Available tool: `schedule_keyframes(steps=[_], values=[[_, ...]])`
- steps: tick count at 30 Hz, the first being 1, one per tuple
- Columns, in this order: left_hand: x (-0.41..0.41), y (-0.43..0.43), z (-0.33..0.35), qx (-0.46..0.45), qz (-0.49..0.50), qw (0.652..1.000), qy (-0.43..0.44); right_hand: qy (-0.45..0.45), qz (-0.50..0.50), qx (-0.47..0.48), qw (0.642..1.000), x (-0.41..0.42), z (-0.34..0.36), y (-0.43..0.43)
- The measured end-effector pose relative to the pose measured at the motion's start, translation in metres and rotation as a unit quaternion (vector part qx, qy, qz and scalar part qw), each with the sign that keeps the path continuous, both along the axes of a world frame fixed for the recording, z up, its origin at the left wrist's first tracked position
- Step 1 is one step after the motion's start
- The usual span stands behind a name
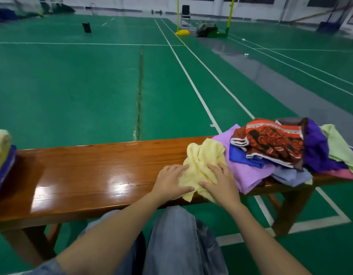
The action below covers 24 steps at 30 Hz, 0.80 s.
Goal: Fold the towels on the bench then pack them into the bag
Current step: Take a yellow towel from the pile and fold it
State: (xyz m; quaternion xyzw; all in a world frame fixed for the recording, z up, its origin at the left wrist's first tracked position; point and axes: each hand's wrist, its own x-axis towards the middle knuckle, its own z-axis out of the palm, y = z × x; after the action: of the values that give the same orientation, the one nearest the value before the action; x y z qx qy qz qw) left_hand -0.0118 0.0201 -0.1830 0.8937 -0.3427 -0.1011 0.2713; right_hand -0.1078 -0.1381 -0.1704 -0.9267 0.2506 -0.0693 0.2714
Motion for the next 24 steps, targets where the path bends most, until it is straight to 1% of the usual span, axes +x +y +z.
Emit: schedule_keyframes(steps=[1, 3, 6, 9, 12, 14, 17, 20, 24], values=[[0.000, -0.002, 0.000, -0.003, 0.006, 1.000, -0.009, -0.009, 0.000, 0.001, 1.000, 0.000, -0.001, 0.000], [-0.002, -0.008, -0.001, -0.035, 0.025, 0.999, 0.001, -0.038, -0.007, 0.007, 0.999, 0.003, -0.002, 0.000], [-0.004, -0.016, 0.003, -0.076, 0.050, 0.994, 0.062, -0.068, -0.020, 0.021, 0.997, 0.008, 0.001, 0.004], [-0.002, -0.014, 0.014, -0.080, 0.058, 0.990, 0.103, -0.094, -0.019, 0.067, 0.993, 0.012, 0.009, 0.012], [0.010, 0.007, 0.028, -0.121, 0.086, 0.979, 0.140, -0.128, -0.011, 0.107, 0.986, 0.015, 0.023, 0.022], [0.023, 0.033, 0.039, -0.127, 0.115, 0.976, 0.131, -0.143, -0.013, 0.117, 0.983, 0.019, 0.034, 0.031], [0.041, 0.085, 0.057, -0.136, 0.168, 0.972, 0.087, -0.152, -0.001, 0.129, 0.980, 0.030, 0.047, 0.052], [0.055, 0.139, 0.074, -0.157, 0.228, 0.960, 0.037, -0.156, 0.024, 0.149, 0.976, 0.047, 0.056, 0.085], [0.069, 0.205, 0.093, -0.156, 0.281, 0.947, -0.012, -0.188, 0.033, 0.194, 0.962, 0.077, 0.067, 0.121]])
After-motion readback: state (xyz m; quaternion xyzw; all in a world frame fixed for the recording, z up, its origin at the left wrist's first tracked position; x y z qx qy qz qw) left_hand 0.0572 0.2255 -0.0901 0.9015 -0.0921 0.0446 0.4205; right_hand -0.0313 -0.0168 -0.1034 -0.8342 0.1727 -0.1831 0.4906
